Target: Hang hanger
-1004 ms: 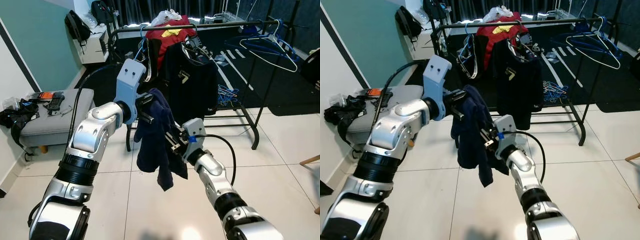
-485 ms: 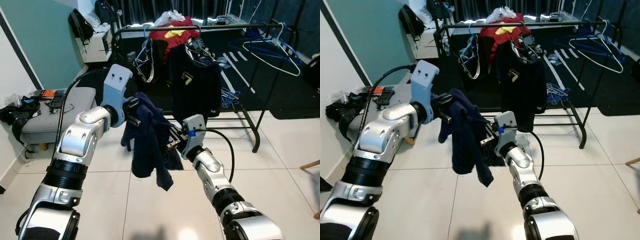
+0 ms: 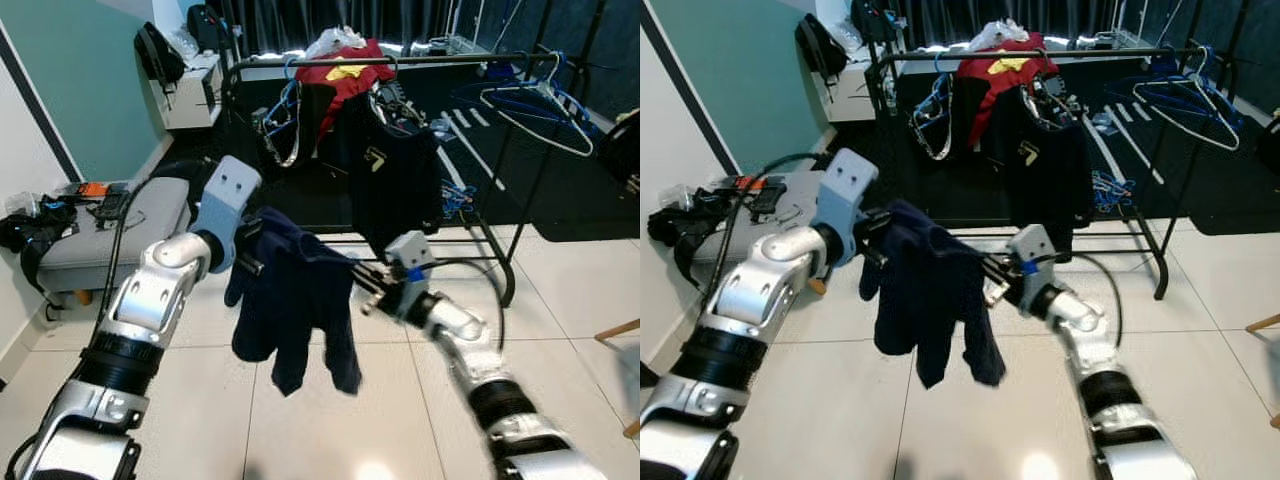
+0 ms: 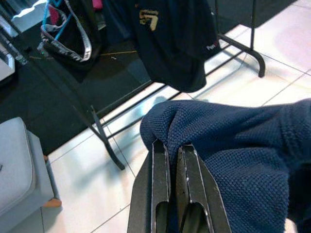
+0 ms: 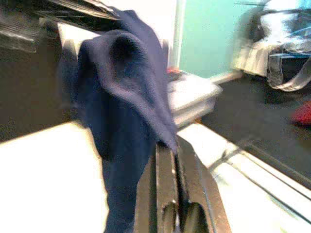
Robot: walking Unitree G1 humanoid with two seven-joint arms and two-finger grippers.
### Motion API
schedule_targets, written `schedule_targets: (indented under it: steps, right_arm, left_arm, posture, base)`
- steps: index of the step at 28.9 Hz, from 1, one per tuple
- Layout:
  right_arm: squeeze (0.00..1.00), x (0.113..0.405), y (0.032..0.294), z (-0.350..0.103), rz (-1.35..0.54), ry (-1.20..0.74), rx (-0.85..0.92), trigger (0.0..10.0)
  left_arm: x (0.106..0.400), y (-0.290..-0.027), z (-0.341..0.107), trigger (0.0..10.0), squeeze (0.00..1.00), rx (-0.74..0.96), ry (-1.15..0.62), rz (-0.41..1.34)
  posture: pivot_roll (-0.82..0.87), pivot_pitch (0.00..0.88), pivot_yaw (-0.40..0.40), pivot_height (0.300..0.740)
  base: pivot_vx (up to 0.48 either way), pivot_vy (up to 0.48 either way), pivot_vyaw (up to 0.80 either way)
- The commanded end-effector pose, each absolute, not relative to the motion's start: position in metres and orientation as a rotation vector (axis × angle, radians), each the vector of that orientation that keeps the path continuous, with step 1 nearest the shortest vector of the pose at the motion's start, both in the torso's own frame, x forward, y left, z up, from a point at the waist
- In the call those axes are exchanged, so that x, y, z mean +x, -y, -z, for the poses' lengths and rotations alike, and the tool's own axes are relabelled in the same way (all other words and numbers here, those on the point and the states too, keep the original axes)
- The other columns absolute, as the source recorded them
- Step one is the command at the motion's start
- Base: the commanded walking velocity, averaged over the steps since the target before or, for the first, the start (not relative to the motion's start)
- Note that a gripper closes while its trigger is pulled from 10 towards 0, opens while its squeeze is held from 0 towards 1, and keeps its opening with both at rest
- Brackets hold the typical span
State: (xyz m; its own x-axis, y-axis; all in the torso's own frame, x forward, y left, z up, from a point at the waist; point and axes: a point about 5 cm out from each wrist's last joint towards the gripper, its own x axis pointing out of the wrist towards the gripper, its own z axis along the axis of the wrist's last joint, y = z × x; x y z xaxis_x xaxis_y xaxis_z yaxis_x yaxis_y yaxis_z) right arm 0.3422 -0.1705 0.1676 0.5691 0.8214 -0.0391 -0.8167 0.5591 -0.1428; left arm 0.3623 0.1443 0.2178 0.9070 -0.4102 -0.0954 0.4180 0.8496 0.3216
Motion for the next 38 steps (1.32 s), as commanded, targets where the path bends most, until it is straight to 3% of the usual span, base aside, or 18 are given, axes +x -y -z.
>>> schedule_targets:
  steps: [1, 2, 10, 11, 21, 23, 25, 27, 30, 34, 37, 38]
  right_arm:
    - [0.00, 0.334, 0.175, -0.178, -1.065, -0.009, -0.122, 0.0]
    - [0.00, 0.332, 0.177, -0.182, -1.090, -0.018, -0.128, 0.0]
    - [0.00, 0.328, 0.181, -0.188, -1.136, -0.041, -0.121, 0.0]
    - [0.00, 0.324, 0.183, -0.196, -1.163, -0.052, -0.099, 0.0]
    - [0.00, 0.323, 0.195, -0.197, -1.155, -0.128, -0.185, 0.0]
    - [0.00, 0.316, 0.206, -0.195, -1.214, -0.288, -0.251, 0.0]
    - [0.00, 0.316, 0.206, -0.195, -1.214, -0.288, -0.251, 0.0]
    - [0.00, 0.313, 0.210, -0.202, -1.262, -0.373, -0.231, 0.0]
    - [0.00, 0.316, 0.208, -0.205, -1.234, -0.371, -0.206, 0.0]
    - [0.00, 0.332, 0.201, -0.204, -1.063, -0.285, -0.119, 0.0]
    - [0.00, 0.367, 0.202, -0.202, -0.561, -0.079, 0.332, 0.0]
    - [0.00, 0.367, 0.202, -0.202, -0.561, -0.079, 0.332, 0.0]
  left_arm:
    - [0.362, -0.161, -0.212, 10.0, 0.00, 0.357, -0.045, 0.378]
    - [0.361, -0.159, -0.209, 10.0, 1.00, 0.356, -0.058, 0.389]
    - [0.363, -0.159, -0.209, 10.0, 1.00, 0.367, -0.065, 0.371]
    - [0.364, -0.162, -0.210, 10.0, 0.00, 0.371, -0.057, 0.359]
    - [0.359, -0.166, -0.210, 10.0, 0.00, 0.301, -0.047, 0.371]
    - [0.339, -0.152, -0.197, 10.0, 0.00, 0.267, -0.109, 0.614]
    - [0.339, -0.152, -0.197, 10.0, 0.00, 0.267, -0.109, 0.614]
    - [0.318, -0.136, -0.179, 10.0, 0.00, 0.288, -0.178, 0.820]
    - [0.313, -0.130, -0.171, 10.0, 0.00, 0.285, -0.194, 0.849]
    - [0.318, -0.129, -0.170, 10.0, 0.00, 0.279, -0.183, 0.785]
    - [0.323, -0.134, -0.172, 10.0, 0.00, 0.276, -0.173, 0.710]
    - [0.323, -0.134, -0.172, 10.0, 0.00, 0.276, -0.173, 0.710]
  posture:
    - [-0.02, 0.000, 0.105, 0.740]
    - [-0.02, 0.004, 0.106, 0.740]
    - [-0.01, 0.013, 0.099, 0.740]
    - [-0.01, 0.017, 0.096, 0.740]
    - [-0.02, 0.023, 0.073, 0.740]
    - [-0.02, 0.022, 0.061, 0.740]
    - [-0.02, 0.022, 0.061, 0.740]
    - [-0.03, 0.024, 0.059, 0.740]
    - [-0.03, 0.025, 0.055, 0.740]
    - [-0.03, 0.021, 0.051, 0.740]
    - [-0.03, 0.010, 0.054, 0.740]
    - [-0.03, 0.010, 0.054, 0.740]
  base:
    - [0.000, 0.000, 0.00]
    - [0.000, 0.000, 0.00]
    - [0.000, 0.000, 0.00]
    - [0.000, 0.000, 0.00]
    - [0.000, 0.000, 0.00]
    - [0.000, 0.000, 0.00]
    - [0.000, 0.000, 0.00]
    - [0.000, 0.000, 0.00]
    - [0.000, 0.000, 0.00]
    - [0.000, 0.000, 0.00]
    - [0.000, 0.000, 0.00]
    - [0.000, 0.000, 0.00]
